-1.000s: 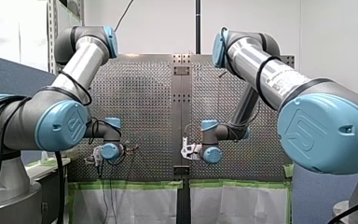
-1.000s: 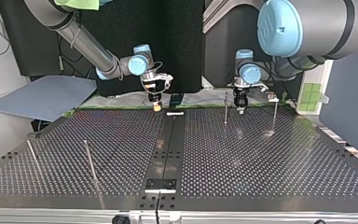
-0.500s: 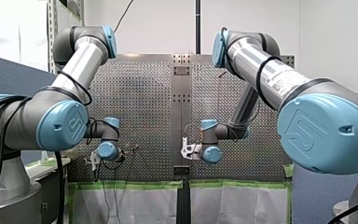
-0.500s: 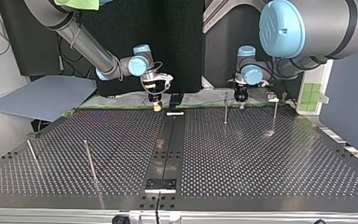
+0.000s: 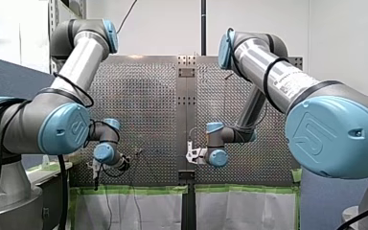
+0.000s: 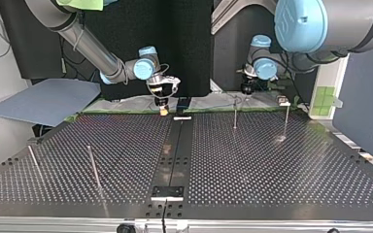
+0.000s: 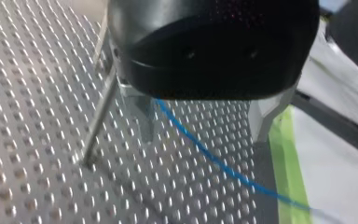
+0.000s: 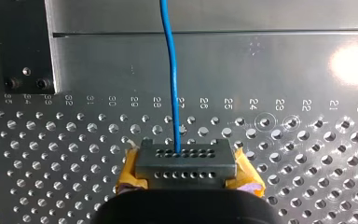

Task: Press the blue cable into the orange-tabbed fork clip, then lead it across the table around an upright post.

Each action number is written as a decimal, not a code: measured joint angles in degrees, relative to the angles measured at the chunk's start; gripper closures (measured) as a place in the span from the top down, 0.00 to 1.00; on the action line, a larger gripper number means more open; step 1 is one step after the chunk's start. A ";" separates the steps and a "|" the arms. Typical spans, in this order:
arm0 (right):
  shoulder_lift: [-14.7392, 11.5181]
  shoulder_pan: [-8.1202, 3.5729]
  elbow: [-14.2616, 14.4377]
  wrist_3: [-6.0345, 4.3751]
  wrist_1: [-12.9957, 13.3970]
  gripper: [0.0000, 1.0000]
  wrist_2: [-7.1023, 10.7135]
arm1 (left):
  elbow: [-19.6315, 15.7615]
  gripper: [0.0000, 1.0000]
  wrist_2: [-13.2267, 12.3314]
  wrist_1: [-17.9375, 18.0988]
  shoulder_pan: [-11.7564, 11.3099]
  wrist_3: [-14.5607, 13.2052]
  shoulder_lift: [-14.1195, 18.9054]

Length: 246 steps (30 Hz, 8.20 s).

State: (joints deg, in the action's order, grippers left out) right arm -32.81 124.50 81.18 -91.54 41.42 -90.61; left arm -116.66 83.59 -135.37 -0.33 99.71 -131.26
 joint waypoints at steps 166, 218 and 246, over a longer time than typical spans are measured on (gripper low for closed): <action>0.23 0.68 -0.01 -1.12 -3.33 0.00 -0.81 | 8.28 1.00 27.02 12.91 20.06 -5.08 -5.64; 0.57 0.09 0.00 -0.58 -3.35 0.00 -0.98 | 10.16 1.00 32.22 8.37 22.66 -7.16 -2.52; 0.83 0.35 -0.01 -0.24 -3.54 0.00 -0.89 | 21.00 1.00 32.73 -0.77 21.73 -7.28 -8.41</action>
State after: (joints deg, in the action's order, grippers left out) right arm -31.98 124.85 81.17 -91.79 37.88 -91.50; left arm -95.67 116.32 -136.14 21.40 92.44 -139.67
